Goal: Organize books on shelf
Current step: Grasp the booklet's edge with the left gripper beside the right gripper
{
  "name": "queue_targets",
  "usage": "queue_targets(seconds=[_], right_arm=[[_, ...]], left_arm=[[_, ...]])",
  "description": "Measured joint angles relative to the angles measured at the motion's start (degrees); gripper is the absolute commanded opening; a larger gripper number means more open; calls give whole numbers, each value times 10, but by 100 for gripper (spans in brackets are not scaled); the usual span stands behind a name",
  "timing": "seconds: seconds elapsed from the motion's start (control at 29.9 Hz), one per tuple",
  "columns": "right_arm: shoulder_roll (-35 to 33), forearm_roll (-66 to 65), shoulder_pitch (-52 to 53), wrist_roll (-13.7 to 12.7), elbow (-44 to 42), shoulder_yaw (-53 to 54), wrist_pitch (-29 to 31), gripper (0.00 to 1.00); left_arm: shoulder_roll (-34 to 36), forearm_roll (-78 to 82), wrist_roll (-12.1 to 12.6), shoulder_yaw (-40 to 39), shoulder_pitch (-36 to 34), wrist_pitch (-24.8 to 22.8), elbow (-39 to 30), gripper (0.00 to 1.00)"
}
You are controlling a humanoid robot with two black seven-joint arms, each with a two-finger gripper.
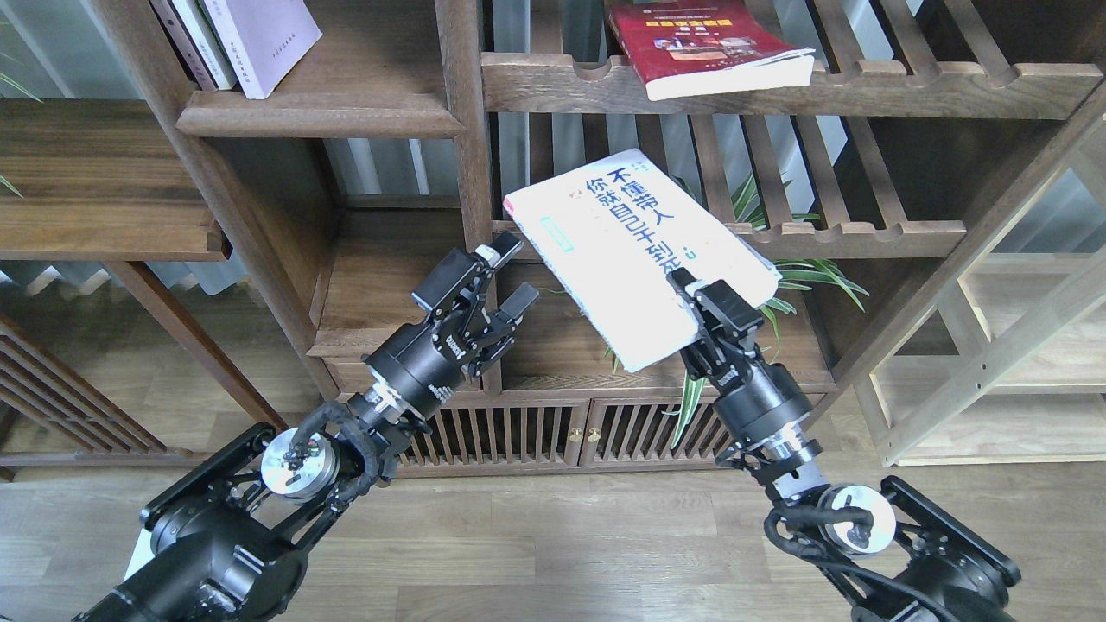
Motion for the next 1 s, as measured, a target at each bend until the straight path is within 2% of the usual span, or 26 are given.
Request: queue_targets(seconds=[0.13, 0.23, 1.0], right_arm=[[7, -2, 9, 0, 0, -12, 0, 4], [9, -3, 11, 0, 0, -13, 0, 4], [24, -25, 16, -1, 0, -25, 0, 5]], left_arm=[[-5, -1, 27, 1, -8, 9, 12, 97], [-5, -1, 33, 1, -15, 14, 20, 97], [-5, 0, 35, 0, -52, 24, 62, 98]])
